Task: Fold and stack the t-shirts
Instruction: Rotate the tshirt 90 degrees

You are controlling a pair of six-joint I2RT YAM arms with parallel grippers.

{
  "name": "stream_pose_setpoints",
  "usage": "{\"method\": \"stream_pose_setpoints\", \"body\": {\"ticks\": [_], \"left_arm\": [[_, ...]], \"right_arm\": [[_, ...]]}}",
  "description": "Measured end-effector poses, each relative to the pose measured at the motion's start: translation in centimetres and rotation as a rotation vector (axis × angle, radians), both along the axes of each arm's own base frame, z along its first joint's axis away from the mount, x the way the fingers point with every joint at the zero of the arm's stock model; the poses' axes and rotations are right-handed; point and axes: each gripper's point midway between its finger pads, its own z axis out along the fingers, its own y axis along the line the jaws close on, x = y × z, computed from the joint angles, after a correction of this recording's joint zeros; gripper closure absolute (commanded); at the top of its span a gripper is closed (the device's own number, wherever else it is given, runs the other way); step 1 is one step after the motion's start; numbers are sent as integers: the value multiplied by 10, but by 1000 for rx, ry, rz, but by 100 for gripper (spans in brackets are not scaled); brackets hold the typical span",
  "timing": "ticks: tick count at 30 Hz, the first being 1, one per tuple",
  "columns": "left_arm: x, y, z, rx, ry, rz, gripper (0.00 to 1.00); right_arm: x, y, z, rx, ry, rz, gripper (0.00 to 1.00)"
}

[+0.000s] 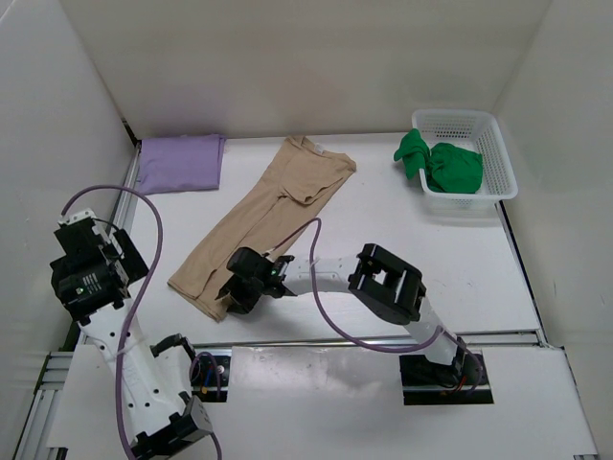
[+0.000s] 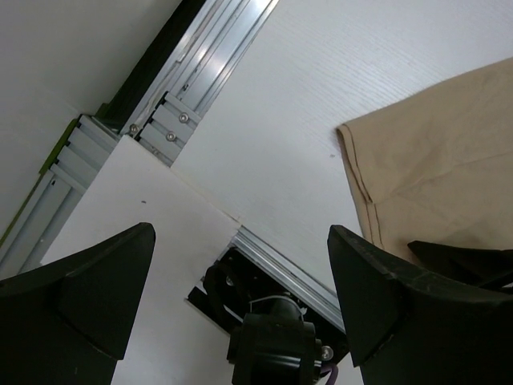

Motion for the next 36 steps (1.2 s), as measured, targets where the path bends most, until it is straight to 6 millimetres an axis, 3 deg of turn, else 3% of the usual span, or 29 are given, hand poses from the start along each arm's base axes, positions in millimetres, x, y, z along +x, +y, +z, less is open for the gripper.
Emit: {"method": "stream_pose_setpoints", "body": {"ticks": [2,3,4,6,9,11,14,18,24,26,27,29,30,33,36], "left_arm": [[-3,-1,-3,-8,20,3,0],[-4,-1,-4,-11,27,4,0],[-4,-1,-5,-15,33,3,0],[-5,-2,-6,-20,39,2,0],[-4,-6,-6,-34,35,-11,1],[-1,-11,-6,-54,17,-35,1],[6,-24,-5,-102,-22,-91,1],[16,-46,-3,-184,-82,-186,1],[43,-81,-8,-401,-110,-345,4],[56,-89,-9,-469,-105,-392,7],[64,-93,-9,-506,-97,-418,7],[82,-102,-5,-555,-77,-484,9],[94,-107,0,-549,-55,-529,10],[131,-133,16,-447,0,-695,11],[162,-181,17,-292,70,-873,9]], "right_arm": [[1,0,-1,-2,10,-19,62],[2,0,-3,-4,17,-28,70],[2,0,-6,-6,24,-37,86],[2,0,-15,-17,43,-50,98],[0,2,-17,14,69,-65,100],[-3,-7,-17,20,68,-63,100],[-14,-45,-19,-26,68,-46,100],[-29,-110,-20,-121,36,1,100],[-43,-227,-24,-231,-78,9,100],[-44,-254,-24,-235,-119,8,92],[-43,-265,-24,-239,-144,11,72],[-39,-278,-20,-231,-201,22,52],[-37,-282,-17,-233,-239,42,36],[-33,-298,-7,-295,-327,114,22],[-30,-308,6,-360,-386,192,19]]}}
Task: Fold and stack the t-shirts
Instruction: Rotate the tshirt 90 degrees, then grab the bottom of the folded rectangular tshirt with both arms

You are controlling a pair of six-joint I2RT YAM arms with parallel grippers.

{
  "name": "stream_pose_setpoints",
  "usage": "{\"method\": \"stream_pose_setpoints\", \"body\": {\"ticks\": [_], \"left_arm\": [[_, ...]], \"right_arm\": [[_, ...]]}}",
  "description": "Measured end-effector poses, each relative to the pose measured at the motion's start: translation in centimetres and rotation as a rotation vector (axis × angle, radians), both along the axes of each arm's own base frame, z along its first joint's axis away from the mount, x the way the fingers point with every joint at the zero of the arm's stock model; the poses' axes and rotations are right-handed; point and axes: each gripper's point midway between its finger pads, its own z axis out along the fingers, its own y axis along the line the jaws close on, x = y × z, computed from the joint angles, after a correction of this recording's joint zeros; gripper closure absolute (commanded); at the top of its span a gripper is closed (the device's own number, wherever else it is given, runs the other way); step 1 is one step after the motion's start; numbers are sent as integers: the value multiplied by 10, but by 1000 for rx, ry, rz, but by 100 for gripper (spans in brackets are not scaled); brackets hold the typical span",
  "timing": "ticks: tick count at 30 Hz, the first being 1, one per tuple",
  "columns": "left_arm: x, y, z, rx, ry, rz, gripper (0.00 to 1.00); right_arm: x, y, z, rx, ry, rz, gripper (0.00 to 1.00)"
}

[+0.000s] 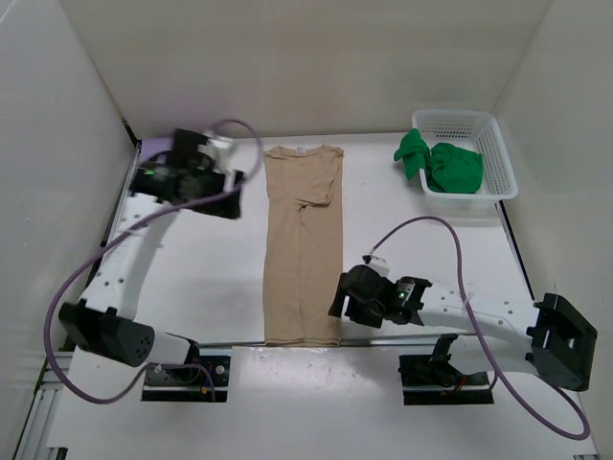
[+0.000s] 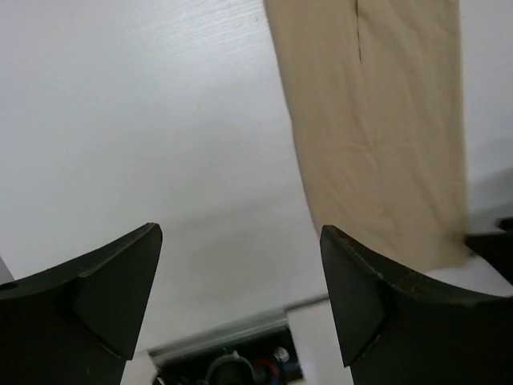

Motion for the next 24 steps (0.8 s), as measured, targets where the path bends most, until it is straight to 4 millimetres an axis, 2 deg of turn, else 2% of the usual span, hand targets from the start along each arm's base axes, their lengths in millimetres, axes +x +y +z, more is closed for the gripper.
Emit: {"method": "stream_pose_setpoints", "body": {"ticks": [2,4,6,8,10,13,14,16,19,22,24], "left_arm": [[2,-43,-25,107,7,-132,7],[-26,-81,-76,226,76,-290,6],[-71,-98,-135,330,180,-446,7],[-112,-95,-175,371,294,-545,8],[-124,-89,-186,347,324,-553,7],[-111,-101,-173,179,243,-519,5],[-107,-104,-170,124,213,-512,7],[-106,-106,-174,34,172,-502,9],[-135,-107,-208,-53,259,-550,10],[-173,-100,-244,-87,409,-580,11],[-175,-107,-242,-130,407,-599,15]], "right_arm": [[6,0,13,-22,-30,37,18],[13,1,24,-28,-54,62,17],[20,-1,30,-34,-66,73,17],[21,-4,28,-40,-55,84,18],[18,-6,24,-37,-35,99,18],[8,-8,12,-26,10,125,19],[3,-10,6,-26,30,132,21],[-5,-13,-4,-21,63,142,23],[-16,-18,-18,-12,107,140,29],[-18,-14,-18,23,111,142,37],[-19,-14,-19,26,112,147,42]]}}
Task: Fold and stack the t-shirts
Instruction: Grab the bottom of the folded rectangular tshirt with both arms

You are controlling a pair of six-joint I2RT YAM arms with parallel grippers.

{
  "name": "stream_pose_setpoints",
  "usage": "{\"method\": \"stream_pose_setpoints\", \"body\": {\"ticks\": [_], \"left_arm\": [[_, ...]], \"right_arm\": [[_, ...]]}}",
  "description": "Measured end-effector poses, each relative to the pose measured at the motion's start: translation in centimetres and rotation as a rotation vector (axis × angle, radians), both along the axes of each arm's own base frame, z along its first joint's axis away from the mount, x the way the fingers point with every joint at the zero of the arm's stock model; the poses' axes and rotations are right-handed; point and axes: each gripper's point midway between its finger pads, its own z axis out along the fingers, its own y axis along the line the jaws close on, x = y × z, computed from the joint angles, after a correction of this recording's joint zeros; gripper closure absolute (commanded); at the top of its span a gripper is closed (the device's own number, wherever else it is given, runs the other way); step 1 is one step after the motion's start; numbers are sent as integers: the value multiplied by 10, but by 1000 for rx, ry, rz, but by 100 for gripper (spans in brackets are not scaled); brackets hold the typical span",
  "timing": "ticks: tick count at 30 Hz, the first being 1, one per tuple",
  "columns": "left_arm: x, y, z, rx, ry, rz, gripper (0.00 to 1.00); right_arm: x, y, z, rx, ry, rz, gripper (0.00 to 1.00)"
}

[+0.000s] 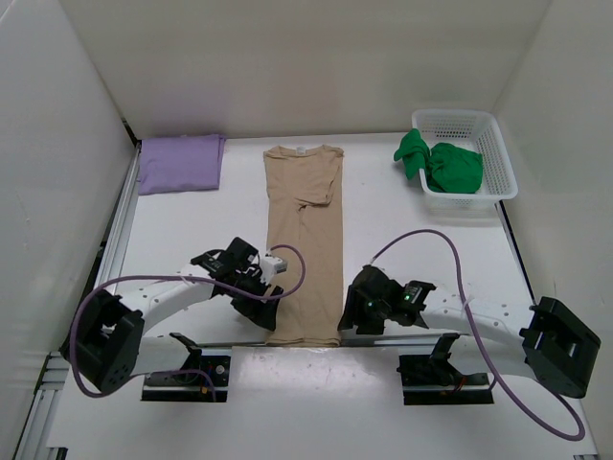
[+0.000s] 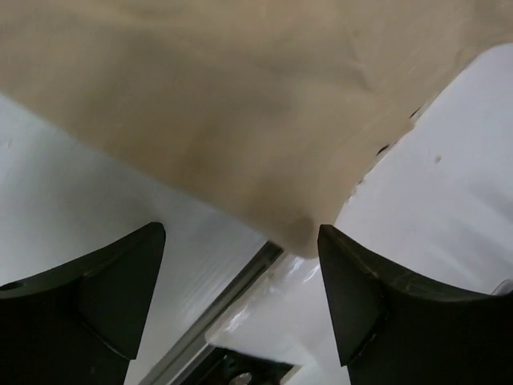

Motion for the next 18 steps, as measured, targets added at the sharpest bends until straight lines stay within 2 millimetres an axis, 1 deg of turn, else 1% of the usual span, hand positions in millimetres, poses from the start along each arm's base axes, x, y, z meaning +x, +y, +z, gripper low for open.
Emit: {"method": "stream_pose_setpoints", "body": {"ticks": [4,7,9,11,12,13,16,18], "left_arm": [[5,-12,-2,-53,5,-12,29],[4,-18,-4,-86,15,-19,32],[-1,-21,-4,-113,28,-28,36],[-8,-23,-6,-146,46,-39,38],[-12,-24,-6,-161,55,-44,38],[-15,-24,-6,-175,62,-47,40],[-24,-23,-8,-191,88,-54,50],[-29,-22,-10,-195,108,-55,51]], "right_arm": [[0,3,1,14,-6,14,44],[-1,5,0,21,0,23,44],[-3,7,0,25,10,34,42],[-7,11,0,37,17,53,38],[-8,14,1,45,17,64,38],[-10,17,1,52,18,75,37],[-16,26,1,77,33,102,38],[-20,32,0,92,45,116,40]]}}
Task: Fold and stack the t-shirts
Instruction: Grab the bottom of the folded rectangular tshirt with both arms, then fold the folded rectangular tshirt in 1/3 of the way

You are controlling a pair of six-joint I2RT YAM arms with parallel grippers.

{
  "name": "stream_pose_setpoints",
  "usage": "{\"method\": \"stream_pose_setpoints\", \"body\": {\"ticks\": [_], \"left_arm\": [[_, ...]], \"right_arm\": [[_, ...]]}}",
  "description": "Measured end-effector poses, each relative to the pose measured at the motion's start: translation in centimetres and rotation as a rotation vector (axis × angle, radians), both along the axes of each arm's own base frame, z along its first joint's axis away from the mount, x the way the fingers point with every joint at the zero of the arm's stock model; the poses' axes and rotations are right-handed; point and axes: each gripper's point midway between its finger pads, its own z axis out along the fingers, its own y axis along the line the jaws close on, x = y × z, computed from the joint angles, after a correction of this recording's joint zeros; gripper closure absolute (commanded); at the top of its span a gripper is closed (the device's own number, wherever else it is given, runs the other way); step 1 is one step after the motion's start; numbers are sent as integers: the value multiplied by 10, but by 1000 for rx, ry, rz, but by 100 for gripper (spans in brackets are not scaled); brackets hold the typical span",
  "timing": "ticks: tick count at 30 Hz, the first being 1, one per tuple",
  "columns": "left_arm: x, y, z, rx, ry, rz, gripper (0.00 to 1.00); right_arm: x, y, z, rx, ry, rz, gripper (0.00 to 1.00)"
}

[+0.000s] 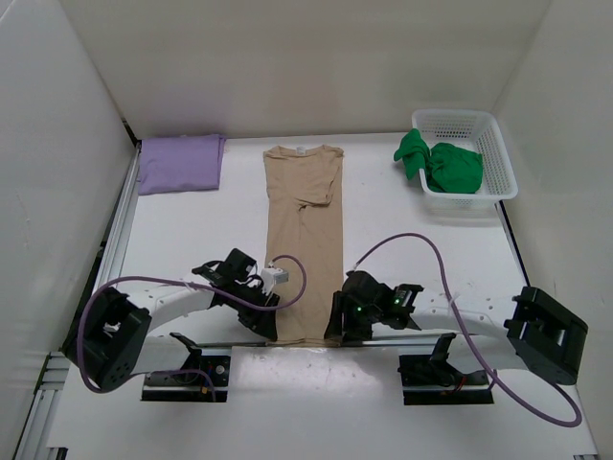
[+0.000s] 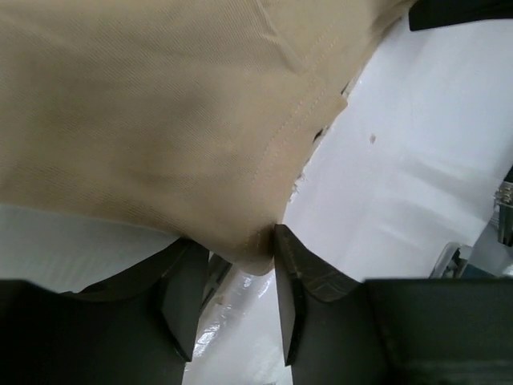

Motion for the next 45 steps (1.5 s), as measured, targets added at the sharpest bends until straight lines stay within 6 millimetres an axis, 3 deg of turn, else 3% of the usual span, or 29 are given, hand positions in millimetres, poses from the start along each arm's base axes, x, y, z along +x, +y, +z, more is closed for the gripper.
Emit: {"method": "stream_pose_setpoints", "body": {"ticks": [5,7,8,10,12,18,20,24,28,31,37,41,45], "left_arm": [[-9,3,-3,2,36,-2,63],[-10,5,-5,12,39,-2,75],[-11,6,-6,17,43,0,79],[-14,8,-9,32,58,0,90],[-16,9,-9,37,73,-2,90],[-1,4,1,67,37,-2,90],[16,-4,15,60,-2,1,90],[46,-18,41,30,-80,20,90],[83,-10,55,43,-78,125,90],[126,-2,61,58,-70,220,90],[217,-2,81,57,-146,321,90],[250,-3,83,55,-167,347,90],[267,-3,62,77,-122,357,90]], "right_arm": [[-5,-1,-6,-18,27,0,55],[-4,-1,-6,-19,28,-6,61],[-4,-1,-6,-19,27,-7,74],[-5,-1,-6,-19,29,-7,86],[-5,-1,-7,-19,29,-3,98],[3,-2,2,-33,19,9,100],[17,1,16,-26,0,-1,100],[70,7,56,25,-73,-60,100],[123,6,77,10,-127,-76,100],[161,10,79,-9,-135,-62,100],[228,16,64,-33,-120,-46,100],[263,13,62,-20,-119,-68,100],[286,12,61,3,-121,-75,100]]}}
